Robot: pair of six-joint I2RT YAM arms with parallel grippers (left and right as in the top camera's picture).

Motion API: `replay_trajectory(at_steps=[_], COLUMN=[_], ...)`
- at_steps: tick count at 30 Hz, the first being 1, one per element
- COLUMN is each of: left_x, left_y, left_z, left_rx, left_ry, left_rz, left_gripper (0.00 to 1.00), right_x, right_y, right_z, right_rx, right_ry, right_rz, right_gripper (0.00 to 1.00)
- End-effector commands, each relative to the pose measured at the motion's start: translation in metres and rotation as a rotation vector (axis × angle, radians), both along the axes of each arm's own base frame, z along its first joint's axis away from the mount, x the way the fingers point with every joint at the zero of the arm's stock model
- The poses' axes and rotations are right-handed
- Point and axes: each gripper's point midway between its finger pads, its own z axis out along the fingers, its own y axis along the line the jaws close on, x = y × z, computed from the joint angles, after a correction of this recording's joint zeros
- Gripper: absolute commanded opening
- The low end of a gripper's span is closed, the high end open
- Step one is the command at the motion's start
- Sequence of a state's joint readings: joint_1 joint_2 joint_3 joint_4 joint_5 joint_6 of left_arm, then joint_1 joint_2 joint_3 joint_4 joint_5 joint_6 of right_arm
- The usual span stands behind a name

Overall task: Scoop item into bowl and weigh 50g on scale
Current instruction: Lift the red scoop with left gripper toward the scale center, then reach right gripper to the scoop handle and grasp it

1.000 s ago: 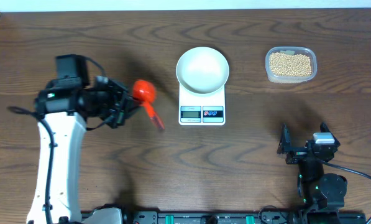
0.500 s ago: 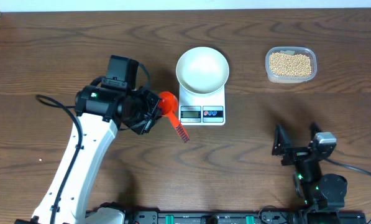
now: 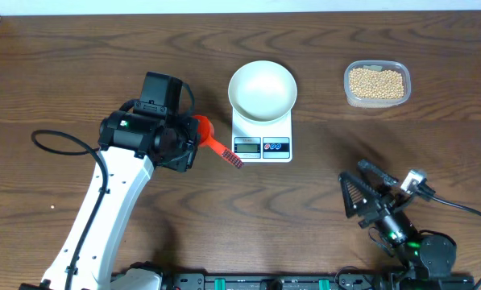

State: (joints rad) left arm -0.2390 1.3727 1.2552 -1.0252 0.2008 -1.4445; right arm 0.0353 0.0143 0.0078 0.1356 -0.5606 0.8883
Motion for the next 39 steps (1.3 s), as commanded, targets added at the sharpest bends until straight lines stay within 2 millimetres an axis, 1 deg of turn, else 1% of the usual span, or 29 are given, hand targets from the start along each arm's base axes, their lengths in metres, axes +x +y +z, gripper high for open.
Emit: replay_trajectory(at_steps=[1,6,14,18,20,24,26,29,30,31,33,37,38,39], left_x=[-0.001,-0.003,-0.006,-0.005,-0.005,-0.005,-0.004,-0.002,-0.002,-0.002,-0.002,-0.001,-0.001,-0.001], left_y=[0.003,-0.001,-0.011,-0.013,-0.013,-0.013,-0.012,-0.011,-0.011,-0.011,-0.011,-0.011,-0.011,-0.011], left_z=[-0.003,-0.004,-0.004,-0.004,-0.004,-0.003,-0.003,-0.003,-0.003,-0.003,-0.003,-0.003,-0.004,-0.004], left_rx=[0.019,0.02,0.016,0.012,0.009,0.002,0.004,0.009,0.007,0.005,0.004,0.004,0.005,0.006], left_ry=[0.015,0.018,0.021,0.016,0.019,0.023,0.019,0.014,0.016,0.017,0.014,0.016,0.016,0.019], left_rz=[0.049,0.034,0.024,0.026,0.037,0.061,0.066,0.076,0.083,0.089,0.09,0.09,0.089,0.088], left_gripper=[0.07,0.07,0.07,0.07,0.07,0.07,0.07,0.07,0.07,0.07,0.07,0.07,0.08,0.07], right_x=[-0.014,-0.01,0.014,0.029,0.033,0.039,0.045,0.057,0.058,0.057,0.055,0.051,0.048,0.047], right_y=[0.019,0.03,0.057,0.082,0.099,0.132,0.14,0.147,0.15,0.154,0.163,0.178,0.182,0.185], right_z=[0.007,0.015,0.023,0.018,0.011,0.007,0.008,0.006,0.007,0.006,0.001,-0.002,0.002,0.005], right_rx=[0.069,0.072,0.087,0.072,0.051,0.032,0.062,0.129,0.131,0.128,0.121,0.112,0.114,0.117], right_ry=[0.067,0.172,0.433,0.524,0.557,0.542,0.543,0.585,0.575,0.568,0.577,0.562,0.543,0.527], right_rz=[0.15,0.225,0.428,0.503,0.521,0.542,0.521,0.462,0.46,0.468,0.485,0.508,0.522,0.53], right_gripper=[0.99,0.99,0.99,0.99,0.99,0.99,0.99,0.99,0.96,0.88,0.69,0.47,0.44,0.43])
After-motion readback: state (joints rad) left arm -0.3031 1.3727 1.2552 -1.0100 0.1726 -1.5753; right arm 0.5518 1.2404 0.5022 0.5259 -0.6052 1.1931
